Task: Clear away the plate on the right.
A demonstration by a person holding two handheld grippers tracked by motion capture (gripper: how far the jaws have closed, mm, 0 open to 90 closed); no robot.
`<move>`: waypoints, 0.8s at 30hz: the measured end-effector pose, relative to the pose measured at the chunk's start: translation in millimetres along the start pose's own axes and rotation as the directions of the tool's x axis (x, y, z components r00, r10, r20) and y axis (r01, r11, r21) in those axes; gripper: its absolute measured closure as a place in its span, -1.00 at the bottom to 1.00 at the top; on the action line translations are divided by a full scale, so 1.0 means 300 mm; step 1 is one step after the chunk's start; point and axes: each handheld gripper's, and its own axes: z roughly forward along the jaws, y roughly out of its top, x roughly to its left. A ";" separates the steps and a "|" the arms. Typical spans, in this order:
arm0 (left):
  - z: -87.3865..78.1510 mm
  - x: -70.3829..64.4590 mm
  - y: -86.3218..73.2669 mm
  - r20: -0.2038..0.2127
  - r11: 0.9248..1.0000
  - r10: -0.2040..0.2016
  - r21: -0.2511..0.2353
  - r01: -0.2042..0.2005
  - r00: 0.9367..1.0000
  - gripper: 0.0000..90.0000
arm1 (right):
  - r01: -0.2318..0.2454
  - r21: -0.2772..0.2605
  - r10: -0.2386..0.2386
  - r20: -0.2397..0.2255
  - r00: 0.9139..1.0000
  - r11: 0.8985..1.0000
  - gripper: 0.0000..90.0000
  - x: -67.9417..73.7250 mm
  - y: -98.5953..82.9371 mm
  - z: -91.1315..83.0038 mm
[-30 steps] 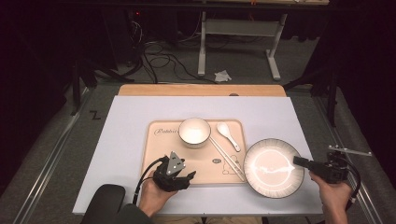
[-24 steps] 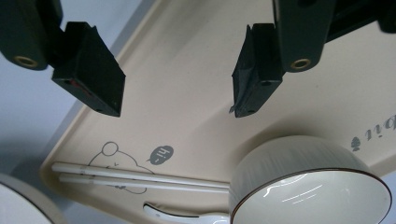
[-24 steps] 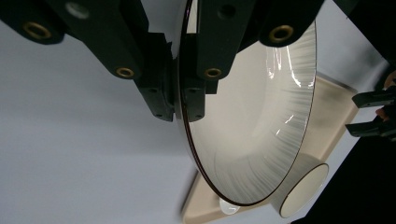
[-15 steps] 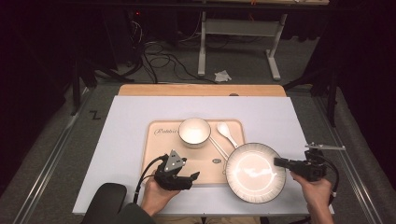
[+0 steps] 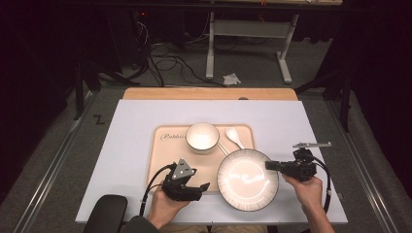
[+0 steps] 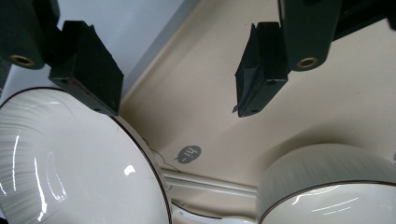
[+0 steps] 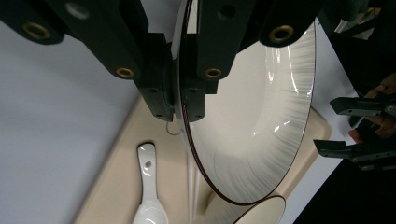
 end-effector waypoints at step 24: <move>0.001 0.031 -0.026 0.007 0.991 -0.135 0.022 0.135 0.991 0.16 | 0.141 0.062 -0.132 -0.128 0.983 0.988 0.91 0.115 0.125 0.187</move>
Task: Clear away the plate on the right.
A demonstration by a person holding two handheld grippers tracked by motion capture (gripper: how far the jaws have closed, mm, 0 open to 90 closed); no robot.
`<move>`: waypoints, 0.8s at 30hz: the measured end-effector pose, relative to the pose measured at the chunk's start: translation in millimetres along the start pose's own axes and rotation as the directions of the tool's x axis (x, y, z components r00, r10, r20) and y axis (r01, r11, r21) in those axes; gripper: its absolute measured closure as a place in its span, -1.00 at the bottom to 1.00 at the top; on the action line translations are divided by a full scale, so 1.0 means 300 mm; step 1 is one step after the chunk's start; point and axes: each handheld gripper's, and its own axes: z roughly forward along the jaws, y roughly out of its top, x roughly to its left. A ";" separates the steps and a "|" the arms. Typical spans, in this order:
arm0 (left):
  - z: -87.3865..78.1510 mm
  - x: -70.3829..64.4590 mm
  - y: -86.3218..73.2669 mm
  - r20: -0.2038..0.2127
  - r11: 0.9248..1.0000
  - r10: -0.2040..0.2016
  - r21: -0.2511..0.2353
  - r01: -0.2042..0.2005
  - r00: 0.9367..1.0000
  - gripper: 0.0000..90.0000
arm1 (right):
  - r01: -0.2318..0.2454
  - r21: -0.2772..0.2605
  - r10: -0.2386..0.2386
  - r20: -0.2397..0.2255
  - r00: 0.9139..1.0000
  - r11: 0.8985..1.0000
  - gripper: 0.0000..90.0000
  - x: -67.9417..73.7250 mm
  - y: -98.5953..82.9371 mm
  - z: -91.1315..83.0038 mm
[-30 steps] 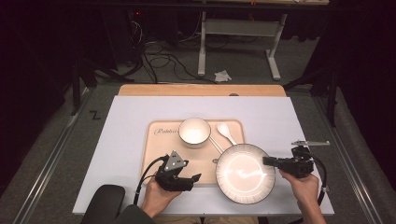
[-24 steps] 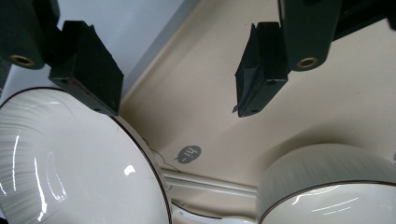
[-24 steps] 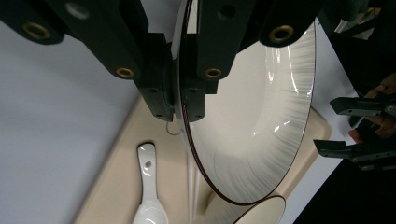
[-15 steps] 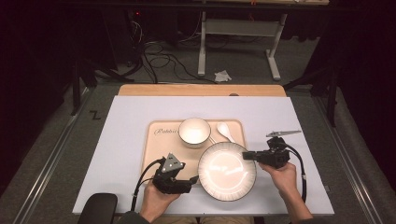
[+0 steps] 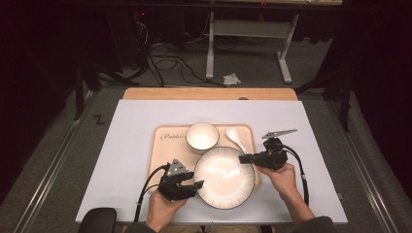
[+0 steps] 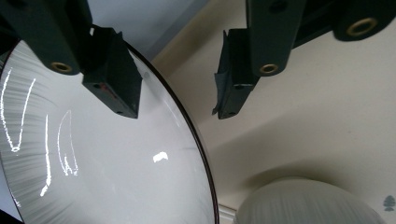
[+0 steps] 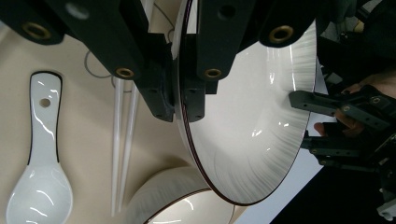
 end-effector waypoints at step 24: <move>-0.008 0.018 0.087 0.069 0.999 -0.041 -0.033 0.043 0.997 0.80 | 0.031 -0.062 -0.026 0.082 0.996 0.998 0.89 0.072 -0.067 -0.079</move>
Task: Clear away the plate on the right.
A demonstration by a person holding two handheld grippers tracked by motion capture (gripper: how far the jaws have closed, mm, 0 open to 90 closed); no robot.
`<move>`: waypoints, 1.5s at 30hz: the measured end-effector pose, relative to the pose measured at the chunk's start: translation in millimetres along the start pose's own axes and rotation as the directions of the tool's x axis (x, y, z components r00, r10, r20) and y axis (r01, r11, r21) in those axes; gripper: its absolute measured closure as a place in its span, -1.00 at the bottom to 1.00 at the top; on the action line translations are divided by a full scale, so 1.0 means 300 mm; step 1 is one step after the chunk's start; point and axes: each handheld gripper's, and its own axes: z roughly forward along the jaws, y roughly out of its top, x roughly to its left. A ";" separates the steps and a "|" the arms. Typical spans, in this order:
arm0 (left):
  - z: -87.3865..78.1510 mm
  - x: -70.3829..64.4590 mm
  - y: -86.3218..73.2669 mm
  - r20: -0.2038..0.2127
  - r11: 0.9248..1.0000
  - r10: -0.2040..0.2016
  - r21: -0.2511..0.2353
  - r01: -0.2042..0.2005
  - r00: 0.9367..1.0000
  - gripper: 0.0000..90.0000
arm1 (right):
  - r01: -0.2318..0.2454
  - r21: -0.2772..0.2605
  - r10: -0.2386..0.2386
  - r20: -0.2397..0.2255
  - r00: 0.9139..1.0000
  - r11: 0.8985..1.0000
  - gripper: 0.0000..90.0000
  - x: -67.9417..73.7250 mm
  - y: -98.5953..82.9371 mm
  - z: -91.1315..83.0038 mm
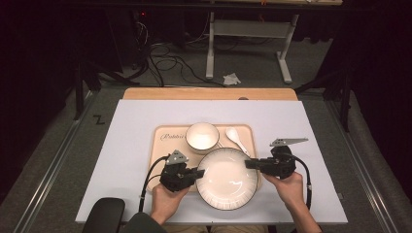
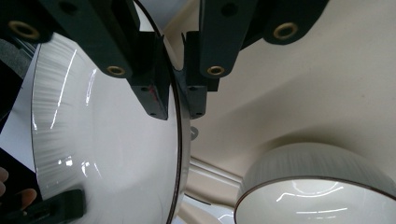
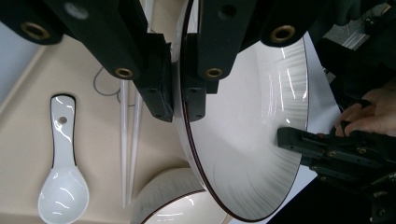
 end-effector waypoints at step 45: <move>-0.063 0.008 0.057 -0.043 0.994 0.080 -0.073 -0.083 0.996 0.90 | 0.022 -0.116 -0.014 0.071 0.997 0.993 0.20 -0.005 -0.075 -0.141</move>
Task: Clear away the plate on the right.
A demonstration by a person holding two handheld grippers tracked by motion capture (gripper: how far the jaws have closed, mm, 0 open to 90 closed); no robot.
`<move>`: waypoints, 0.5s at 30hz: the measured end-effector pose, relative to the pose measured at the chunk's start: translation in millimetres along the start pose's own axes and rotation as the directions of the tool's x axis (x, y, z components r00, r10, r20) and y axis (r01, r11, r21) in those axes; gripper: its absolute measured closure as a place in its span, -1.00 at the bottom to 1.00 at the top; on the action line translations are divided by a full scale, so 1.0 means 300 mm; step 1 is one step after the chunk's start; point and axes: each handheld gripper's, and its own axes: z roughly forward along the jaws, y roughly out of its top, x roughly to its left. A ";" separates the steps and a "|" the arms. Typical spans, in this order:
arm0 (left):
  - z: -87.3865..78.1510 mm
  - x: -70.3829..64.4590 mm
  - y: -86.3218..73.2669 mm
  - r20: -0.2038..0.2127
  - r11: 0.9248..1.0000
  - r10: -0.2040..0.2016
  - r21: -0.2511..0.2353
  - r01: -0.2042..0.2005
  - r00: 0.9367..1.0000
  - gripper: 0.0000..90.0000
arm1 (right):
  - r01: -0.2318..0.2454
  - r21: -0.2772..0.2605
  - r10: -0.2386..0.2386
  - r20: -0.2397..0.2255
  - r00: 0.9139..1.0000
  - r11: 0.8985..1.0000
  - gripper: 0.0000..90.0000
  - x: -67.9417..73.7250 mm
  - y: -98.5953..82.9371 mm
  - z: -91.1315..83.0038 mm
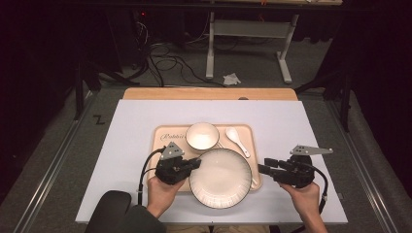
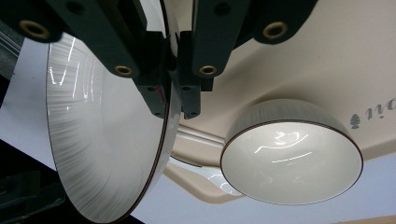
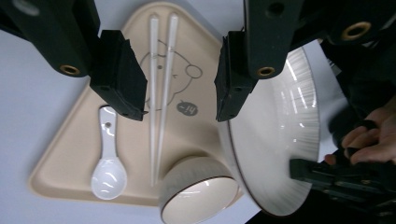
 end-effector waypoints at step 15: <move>-0.060 0.026 -0.008 -0.031 0.999 -0.030 -0.036 0.029 0.999 0.90 | -0.003 0.051 -0.007 0.188 0.982 0.999 0.14 -0.100 -0.017 0.013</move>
